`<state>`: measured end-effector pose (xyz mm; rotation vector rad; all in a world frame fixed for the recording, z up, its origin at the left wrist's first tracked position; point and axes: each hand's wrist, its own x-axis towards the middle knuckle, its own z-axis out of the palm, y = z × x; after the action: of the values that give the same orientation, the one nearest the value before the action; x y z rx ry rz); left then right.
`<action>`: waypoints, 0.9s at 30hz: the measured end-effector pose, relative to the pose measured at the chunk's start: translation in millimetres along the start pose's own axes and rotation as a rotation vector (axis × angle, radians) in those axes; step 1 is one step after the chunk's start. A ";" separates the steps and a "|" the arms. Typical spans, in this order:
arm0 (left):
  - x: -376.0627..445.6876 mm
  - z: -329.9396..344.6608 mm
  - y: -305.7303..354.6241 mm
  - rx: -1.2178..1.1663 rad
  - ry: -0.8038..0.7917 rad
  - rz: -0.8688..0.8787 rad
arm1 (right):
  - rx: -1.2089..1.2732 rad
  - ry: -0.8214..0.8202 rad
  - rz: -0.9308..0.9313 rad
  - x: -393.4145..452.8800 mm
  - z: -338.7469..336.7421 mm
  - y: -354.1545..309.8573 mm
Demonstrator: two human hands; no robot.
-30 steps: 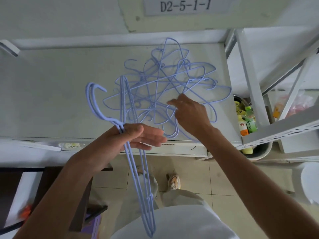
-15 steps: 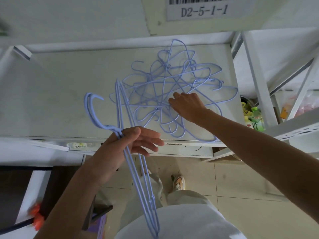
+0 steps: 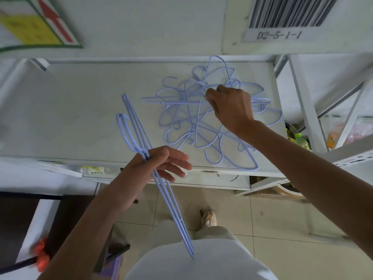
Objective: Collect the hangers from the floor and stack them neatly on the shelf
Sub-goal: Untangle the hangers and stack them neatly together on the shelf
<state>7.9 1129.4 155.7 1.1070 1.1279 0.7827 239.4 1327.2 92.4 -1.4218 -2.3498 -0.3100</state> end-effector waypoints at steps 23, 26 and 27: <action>-8.4 -18.9 -43.4 -0.054 -0.123 -0.023 | 0.215 -0.161 0.290 -131.7 -113.2 -211.2; -19.8 -14.9 -44.3 -0.080 -0.243 -0.006 | 0.228 -0.216 0.224 -143.8 -111.2 -228.0; -22.3 -11.9 -45.0 -0.097 -0.258 -0.002 | 0.228 -0.228 0.216 -147.1 -112.7 -230.3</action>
<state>-11.6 1099.0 118.9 1.0901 0.8656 0.6649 119.9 1059.8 133.2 -1.6487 -2.2837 0.1827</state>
